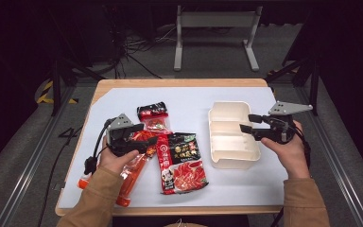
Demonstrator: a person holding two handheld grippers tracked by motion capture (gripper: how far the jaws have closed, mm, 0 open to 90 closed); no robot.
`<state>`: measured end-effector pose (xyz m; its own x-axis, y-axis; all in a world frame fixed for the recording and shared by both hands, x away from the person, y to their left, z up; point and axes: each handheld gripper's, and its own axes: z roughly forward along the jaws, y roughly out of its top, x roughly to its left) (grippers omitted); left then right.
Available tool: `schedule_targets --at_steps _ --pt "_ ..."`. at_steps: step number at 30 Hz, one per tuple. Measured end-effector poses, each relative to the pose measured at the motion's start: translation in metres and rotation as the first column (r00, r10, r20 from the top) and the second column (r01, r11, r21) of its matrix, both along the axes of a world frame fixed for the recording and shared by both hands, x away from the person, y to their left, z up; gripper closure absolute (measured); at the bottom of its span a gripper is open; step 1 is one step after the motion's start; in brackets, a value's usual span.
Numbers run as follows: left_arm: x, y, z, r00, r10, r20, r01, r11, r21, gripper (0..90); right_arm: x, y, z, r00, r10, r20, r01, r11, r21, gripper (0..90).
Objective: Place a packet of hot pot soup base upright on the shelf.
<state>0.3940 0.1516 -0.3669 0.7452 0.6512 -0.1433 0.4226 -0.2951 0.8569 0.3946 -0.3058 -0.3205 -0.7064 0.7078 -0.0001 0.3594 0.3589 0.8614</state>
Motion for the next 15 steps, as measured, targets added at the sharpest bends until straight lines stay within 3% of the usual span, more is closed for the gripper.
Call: schedule_targets --at_steps 8,12,15 --pt "0.008 -0.012 -0.01 0.9993 -0.011 -0.035 0.011 0.9999 0.012 26.5 0.0 0.001 -0.001 1.0 -0.004 -0.005 0.004 1.0 0.004 44.1" --pt "0.013 -0.014 -0.018 0.9981 0.009 -0.061 -0.009 1.0 0.0 27.5 0.001 0.001 -0.002 1.0 -0.004 -0.006 0.004 1.0 0.004 43.9" --pt "0.018 -0.016 -0.024 0.9967 0.022 -0.078 -0.021 0.9997 0.014 27.9 0.002 0.001 -0.003 0.9999 -0.006 -0.012 0.006 1.0 0.003 43.7"
